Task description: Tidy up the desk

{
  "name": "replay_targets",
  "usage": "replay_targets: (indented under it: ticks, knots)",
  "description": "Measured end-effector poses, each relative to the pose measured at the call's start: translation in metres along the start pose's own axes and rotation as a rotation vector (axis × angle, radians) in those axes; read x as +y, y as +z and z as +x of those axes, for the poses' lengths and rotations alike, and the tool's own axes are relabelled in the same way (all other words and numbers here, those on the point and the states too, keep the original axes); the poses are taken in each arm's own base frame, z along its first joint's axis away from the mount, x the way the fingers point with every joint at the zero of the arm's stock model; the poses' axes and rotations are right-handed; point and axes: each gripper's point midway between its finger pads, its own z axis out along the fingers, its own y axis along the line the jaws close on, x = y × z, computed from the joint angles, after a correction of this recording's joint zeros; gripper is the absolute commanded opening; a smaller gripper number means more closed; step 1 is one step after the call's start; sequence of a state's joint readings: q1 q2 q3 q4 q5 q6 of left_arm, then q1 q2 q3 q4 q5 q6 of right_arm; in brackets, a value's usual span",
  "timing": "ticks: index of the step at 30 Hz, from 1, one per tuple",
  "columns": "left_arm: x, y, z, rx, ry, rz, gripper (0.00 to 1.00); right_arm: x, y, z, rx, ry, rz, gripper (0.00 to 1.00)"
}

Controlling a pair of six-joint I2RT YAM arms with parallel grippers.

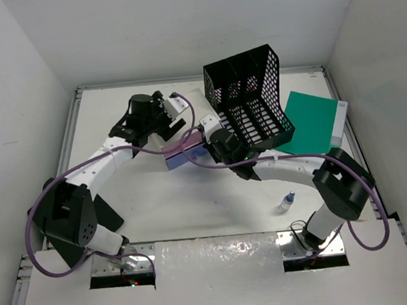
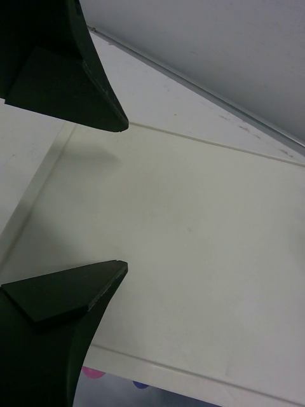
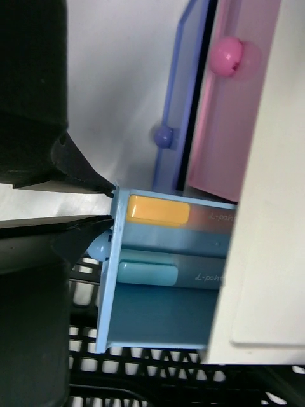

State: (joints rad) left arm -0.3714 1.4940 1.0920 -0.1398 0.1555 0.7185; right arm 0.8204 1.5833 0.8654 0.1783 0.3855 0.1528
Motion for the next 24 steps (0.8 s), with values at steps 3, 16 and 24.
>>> replay_targets:
  ticks: [3,16,24]
  knots:
    - [0.000,0.000,0.000,0.000,-0.001,0.000,0.81,-0.002,0.011,-0.002,-0.003,-0.025,0.001,0.18]
    - [0.000,0.000,0.000,-0.007,-0.006,0.010,0.82,-0.028,0.028,-0.055,-0.205,0.014,0.032,0.11]
    - [0.000,-0.001,0.000,-0.005,-0.009,0.013,0.82,-0.024,0.038,-0.051,-0.212,0.022,0.015,0.10]
